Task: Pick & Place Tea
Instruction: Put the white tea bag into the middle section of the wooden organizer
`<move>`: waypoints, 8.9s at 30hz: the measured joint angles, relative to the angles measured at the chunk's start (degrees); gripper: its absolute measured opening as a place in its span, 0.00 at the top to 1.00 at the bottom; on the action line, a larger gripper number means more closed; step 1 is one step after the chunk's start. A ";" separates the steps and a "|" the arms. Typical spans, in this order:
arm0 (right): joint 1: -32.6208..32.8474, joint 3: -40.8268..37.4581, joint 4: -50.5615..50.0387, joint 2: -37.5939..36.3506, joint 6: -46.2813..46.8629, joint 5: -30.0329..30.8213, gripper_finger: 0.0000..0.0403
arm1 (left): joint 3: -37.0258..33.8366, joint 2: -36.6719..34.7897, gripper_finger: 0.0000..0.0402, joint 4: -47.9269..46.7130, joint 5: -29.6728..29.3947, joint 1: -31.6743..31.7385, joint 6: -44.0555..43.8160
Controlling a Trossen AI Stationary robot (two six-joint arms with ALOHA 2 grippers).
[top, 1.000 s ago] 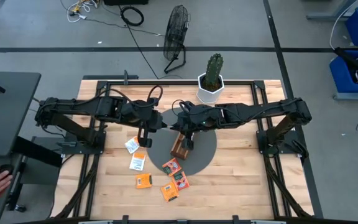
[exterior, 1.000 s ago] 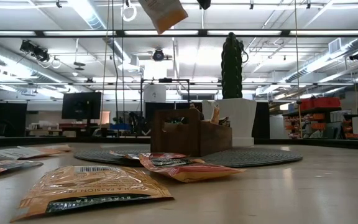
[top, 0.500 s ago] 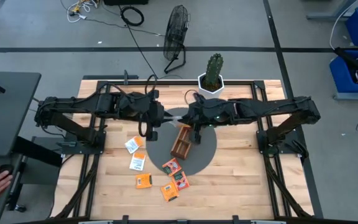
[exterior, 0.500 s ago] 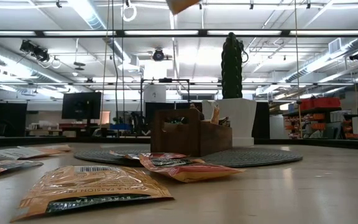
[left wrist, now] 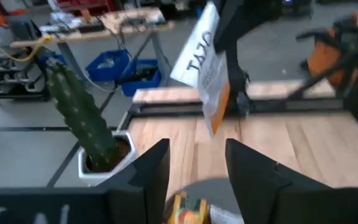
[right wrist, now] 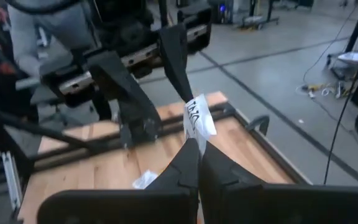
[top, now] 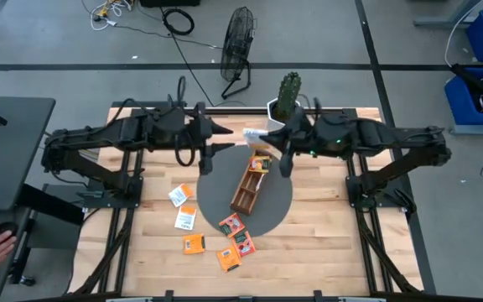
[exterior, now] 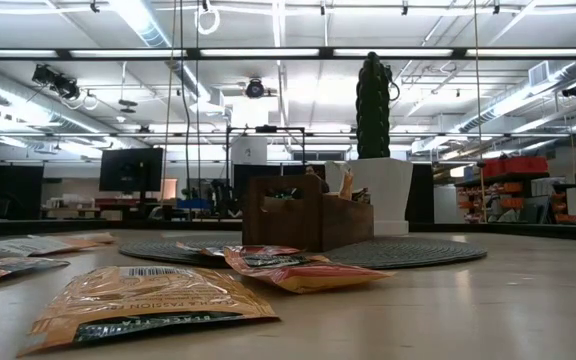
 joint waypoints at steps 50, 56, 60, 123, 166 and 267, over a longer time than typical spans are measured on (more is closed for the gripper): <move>1.33 0.04 26.68 2.42 -7.65 1.89 0.99 | -0.11 1.85 0.96 20.76 17.63 5.24 -15.54; 1.42 0.04 18.81 0.28 -4.13 0.10 0.91 | -0.11 1.36 0.97 15.31 19.61 5.35 -14.48; 1.41 0.04 10.19 -2.06 0.56 -0.81 0.82 | -0.07 1.31 0.97 7.63 19.75 5.35 -14.36; -3.05 0.02 -5.68 3.13 19.66 -20.37 1.00 | -0.07 8.08 0.77 -10.72 17.31 3.62 -6.28; 4.91 0.04 -20.42 -2.00 45.13 15.70 1.00 | -15.50 -18.53 0.79 12.77 14.37 2.61 -13.49; -5.95 0.04 -32.75 33.82 93.00 -10.79 0.91 | -48.13 -62.28 0.79 4.69 -1.32 2.70 -6.48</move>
